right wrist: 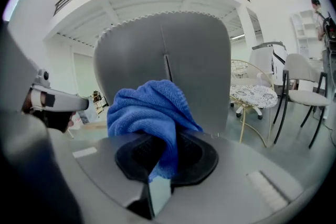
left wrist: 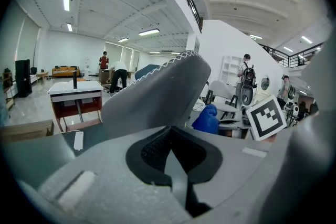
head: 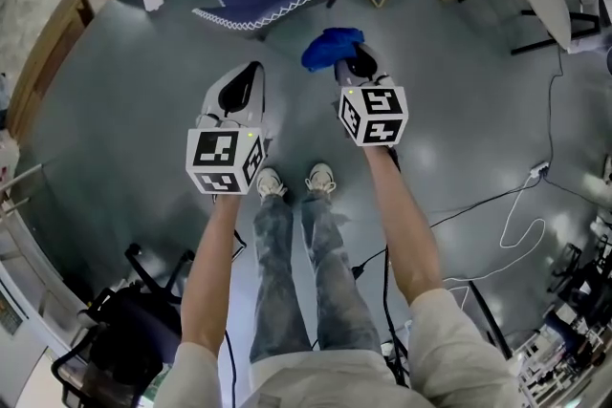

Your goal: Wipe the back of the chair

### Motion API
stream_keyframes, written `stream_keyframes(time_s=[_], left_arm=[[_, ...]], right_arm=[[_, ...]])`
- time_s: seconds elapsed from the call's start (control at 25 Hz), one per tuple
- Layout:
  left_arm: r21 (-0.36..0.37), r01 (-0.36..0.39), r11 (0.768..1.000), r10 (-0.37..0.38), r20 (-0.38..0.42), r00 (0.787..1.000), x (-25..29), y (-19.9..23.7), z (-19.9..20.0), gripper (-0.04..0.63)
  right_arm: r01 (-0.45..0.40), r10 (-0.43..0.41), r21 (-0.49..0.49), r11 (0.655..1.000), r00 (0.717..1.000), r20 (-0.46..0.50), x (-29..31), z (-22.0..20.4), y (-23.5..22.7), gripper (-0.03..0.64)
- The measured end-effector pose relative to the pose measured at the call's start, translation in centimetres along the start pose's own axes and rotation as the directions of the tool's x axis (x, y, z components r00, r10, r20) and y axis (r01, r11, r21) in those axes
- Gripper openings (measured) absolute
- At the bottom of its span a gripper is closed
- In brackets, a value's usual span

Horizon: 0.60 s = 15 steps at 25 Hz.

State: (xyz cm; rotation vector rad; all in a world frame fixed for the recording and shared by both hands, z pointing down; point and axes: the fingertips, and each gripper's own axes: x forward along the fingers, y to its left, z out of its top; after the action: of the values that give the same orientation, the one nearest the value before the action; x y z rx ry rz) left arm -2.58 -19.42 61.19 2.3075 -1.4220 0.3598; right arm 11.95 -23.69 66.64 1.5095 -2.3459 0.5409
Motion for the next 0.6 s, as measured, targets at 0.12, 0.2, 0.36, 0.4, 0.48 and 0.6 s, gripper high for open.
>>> stream_keyframes(time_s=[0.12,0.2,0.36,0.4,0.48,0.6], left_arm=[[0.0,-0.003,1.0,0.003,-0.005,1.0,-0.2,-0.4,-0.2,0.005],[0.001,-0.005,1.0,0.005,-0.006,1.0,-0.5,-0.4,-0.3,0.005],[0.025,-0.008,1.0,0.008,-0.009,1.0,-1.9,-0.4,-0.5,0.005],[0.031,-0.009,0.999,0.009,-0.009,1.0,-2.3,-0.4,-0.4,0.005],[0.031,-0.011,0.999,0.011,-0.005,1.0,-3.0,-0.3,0.0,0.005],[0.018,-0.022,1.0,0.022,0.005,1.0,-4.1,0.0,1.5,0.005]], right_arm=[[0.0,0.0,-0.001,1.0,1.0,0.018,-2.2,0.1,0.4,0.041],[-0.002,0.002,-0.017,1.0,1.0,0.018,-3.1,0.1,0.8,0.041],[-0.019,0.019,-0.049,0.999,1.0,-0.001,-4.5,0.2,2.3,0.041],[-0.022,0.022,-0.053,0.998,1.0,0.002,-4.8,0.6,2.6,0.041],[-0.023,0.024,-0.057,0.998,1.0,0.013,-5.5,1.5,3.0,0.041],[-0.02,0.021,-0.066,0.998,1.0,0.022,-6.7,3.0,3.5,0.041]])
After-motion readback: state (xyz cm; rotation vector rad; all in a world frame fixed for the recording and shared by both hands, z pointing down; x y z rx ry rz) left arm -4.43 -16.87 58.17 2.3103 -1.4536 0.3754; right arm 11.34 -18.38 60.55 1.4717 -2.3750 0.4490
